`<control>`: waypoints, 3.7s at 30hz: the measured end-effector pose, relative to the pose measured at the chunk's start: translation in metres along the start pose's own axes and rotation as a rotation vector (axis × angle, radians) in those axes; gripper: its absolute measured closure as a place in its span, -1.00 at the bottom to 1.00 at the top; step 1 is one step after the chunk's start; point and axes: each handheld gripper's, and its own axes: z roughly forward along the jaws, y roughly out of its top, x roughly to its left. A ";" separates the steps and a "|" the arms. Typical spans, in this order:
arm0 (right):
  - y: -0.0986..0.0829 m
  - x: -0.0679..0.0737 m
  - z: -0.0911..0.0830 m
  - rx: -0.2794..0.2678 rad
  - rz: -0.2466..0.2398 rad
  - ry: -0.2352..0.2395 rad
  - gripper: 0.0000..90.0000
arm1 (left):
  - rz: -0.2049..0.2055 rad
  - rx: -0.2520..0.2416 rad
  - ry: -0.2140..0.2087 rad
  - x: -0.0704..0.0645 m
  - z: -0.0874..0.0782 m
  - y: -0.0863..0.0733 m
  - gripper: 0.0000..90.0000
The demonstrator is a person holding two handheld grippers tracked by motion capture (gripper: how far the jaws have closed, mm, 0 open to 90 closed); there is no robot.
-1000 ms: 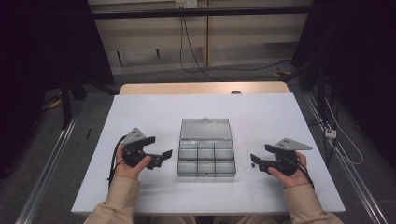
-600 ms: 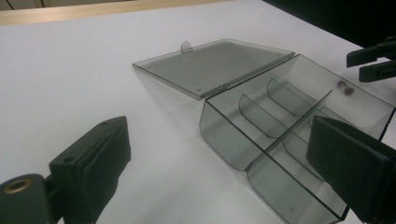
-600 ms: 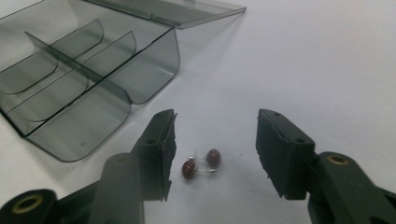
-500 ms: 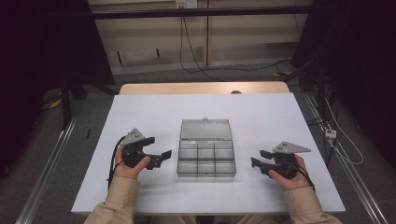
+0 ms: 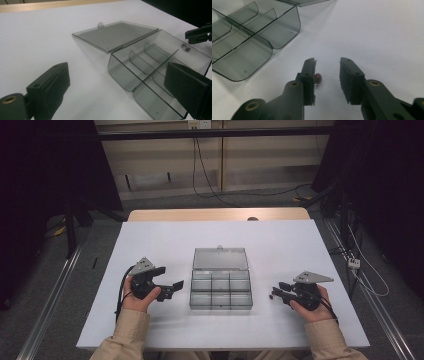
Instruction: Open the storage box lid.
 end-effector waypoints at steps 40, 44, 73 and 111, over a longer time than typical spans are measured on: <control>-0.005 0.020 0.011 0.090 -0.099 0.020 0.58 | -0.002 0.005 0.004 0.000 0.001 0.001 -0.85; -0.004 0.020 0.011 0.091 -0.093 0.023 0.59 | 0.000 0.005 0.005 0.000 0.001 0.001 -0.85; 0.024 0.027 -0.006 0.007 -0.079 0.110 0.59 | 0.006 -0.002 0.008 0.000 -0.002 0.002 -0.85; 0.057 0.051 0.004 0.003 -0.119 0.176 0.60 | 0.007 0.018 0.010 0.013 -0.013 -0.006 -0.85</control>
